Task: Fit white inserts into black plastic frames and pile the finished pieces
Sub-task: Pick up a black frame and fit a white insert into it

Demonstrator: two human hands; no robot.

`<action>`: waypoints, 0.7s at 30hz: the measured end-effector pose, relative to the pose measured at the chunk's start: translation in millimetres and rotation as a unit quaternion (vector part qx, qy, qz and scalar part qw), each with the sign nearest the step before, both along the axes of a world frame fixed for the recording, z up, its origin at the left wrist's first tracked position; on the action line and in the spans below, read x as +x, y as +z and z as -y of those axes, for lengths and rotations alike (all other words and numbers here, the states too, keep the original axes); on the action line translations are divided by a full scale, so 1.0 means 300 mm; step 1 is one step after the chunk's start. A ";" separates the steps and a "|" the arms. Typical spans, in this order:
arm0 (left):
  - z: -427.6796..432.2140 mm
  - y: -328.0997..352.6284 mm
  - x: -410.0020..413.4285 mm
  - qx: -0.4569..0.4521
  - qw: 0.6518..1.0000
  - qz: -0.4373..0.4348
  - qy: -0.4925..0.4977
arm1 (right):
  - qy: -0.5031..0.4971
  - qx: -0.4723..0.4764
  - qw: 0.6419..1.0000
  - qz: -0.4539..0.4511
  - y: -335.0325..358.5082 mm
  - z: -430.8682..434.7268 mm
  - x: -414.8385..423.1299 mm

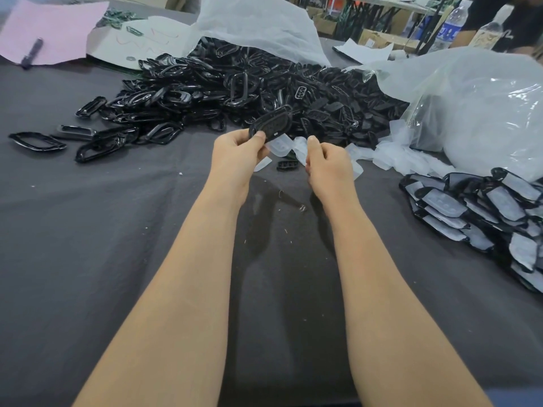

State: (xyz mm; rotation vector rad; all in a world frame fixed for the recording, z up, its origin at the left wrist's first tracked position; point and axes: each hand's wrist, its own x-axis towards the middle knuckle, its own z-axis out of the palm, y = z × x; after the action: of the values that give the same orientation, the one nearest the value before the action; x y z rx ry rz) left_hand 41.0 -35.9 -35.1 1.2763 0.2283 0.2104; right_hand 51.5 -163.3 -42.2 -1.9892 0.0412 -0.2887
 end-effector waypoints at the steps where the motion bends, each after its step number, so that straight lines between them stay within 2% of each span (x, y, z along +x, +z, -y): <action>1: -0.001 -0.002 0.001 0.001 1.000 0.000 0.002 | -0.002 -0.013 1.000 0.009 0.002 0.001 -0.006; 4: -0.005 -0.006 0.003 0.007 1.000 0.006 0.010 | -0.004 -0.009 1.000 0.029 0.017 -0.011 -0.022; 8: -0.001 -0.006 0.008 0.004 1.000 0.004 0.028 | 0.042 0.112 0.993 0.020 0.034 -0.035 -0.034; 11: 0.002 -0.007 0.008 0.017 0.999 0.003 0.032 | 0.066 0.059 0.996 0.029 0.030 -0.052 -0.041; 15: 0.009 -0.008 0.004 0.018 0.999 0.005 0.034 | 0.008 0.063 0.997 0.039 0.023 -0.050 -0.031; 19: 0.007 -0.004 -0.005 0.023 0.999 0.002 0.045 | -0.093 0.163 0.980 0.061 0.028 -0.006 -0.026; 21: 0.008 0.002 -0.010 0.023 0.999 0.008 0.030 | -0.120 0.145 0.980 0.063 0.031 0.011 -0.030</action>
State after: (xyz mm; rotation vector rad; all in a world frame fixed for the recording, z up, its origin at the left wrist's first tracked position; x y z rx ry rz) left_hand 38.2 -38.3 -34.6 1.3148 0.2491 0.2782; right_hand 42.5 -166.7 -32.8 -1.6736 0.2299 -0.5342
